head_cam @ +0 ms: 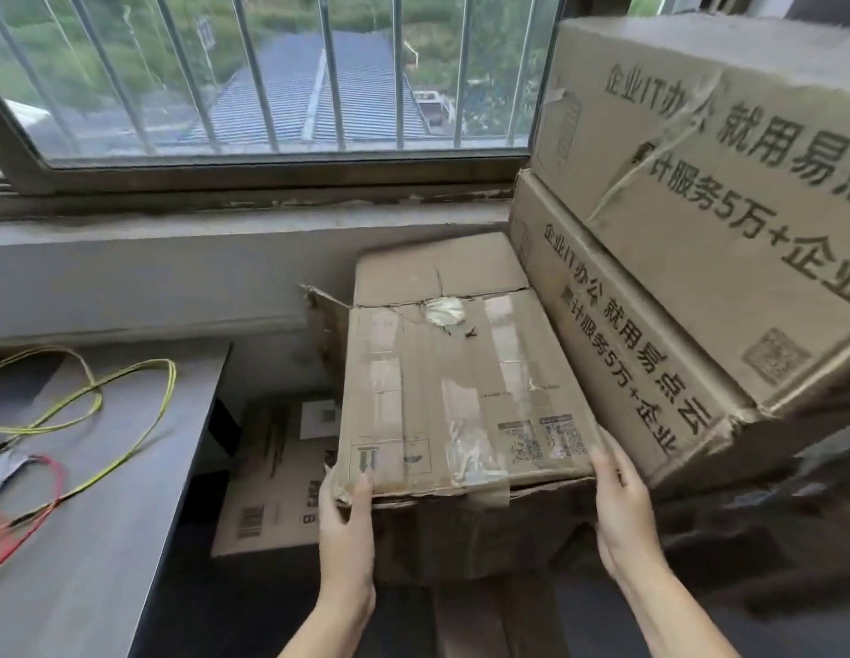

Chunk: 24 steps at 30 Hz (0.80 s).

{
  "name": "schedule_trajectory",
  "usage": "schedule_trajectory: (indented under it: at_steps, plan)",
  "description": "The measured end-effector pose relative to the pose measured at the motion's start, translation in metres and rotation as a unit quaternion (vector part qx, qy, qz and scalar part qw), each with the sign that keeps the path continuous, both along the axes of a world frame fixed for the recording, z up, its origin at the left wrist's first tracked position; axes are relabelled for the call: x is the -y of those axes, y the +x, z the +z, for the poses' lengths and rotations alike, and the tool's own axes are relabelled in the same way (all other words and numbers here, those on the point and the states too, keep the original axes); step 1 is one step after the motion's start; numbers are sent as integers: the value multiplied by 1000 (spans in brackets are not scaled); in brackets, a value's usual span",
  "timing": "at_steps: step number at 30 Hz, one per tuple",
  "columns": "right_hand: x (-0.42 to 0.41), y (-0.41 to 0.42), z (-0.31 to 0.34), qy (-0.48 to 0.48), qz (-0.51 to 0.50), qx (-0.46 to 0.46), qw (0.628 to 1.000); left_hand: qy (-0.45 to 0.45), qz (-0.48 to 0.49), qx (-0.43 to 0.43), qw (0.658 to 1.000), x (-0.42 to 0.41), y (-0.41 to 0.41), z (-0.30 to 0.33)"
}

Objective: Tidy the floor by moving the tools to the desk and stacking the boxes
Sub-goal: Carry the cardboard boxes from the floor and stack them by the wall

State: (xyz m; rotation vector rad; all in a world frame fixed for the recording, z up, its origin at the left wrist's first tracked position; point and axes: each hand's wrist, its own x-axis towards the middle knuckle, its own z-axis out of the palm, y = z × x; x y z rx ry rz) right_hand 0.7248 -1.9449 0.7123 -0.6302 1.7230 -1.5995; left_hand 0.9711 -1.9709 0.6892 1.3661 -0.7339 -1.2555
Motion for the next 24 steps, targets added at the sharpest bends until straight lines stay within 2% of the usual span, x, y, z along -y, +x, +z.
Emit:
schedule_trajectory:
  at_steps: [6,12,15,20,24]
  plan:
    - [2,8,-4,56,-31,-65,996,33,-70,40,996,7,-4,-15]
    - [-15,6,-4,108,-5,-127,986,43,-97,57,993,-1,-7,-10]
    - [-36,8,-6,146,55,-173,973,53,-122,66,989,-7,-5,-11]
    - [-49,2,7,224,152,-264,926,64,-162,85,981,-10,4,-13]
    - [-52,-5,24,291,212,-261,896,66,-182,57,979,-12,4,-9]
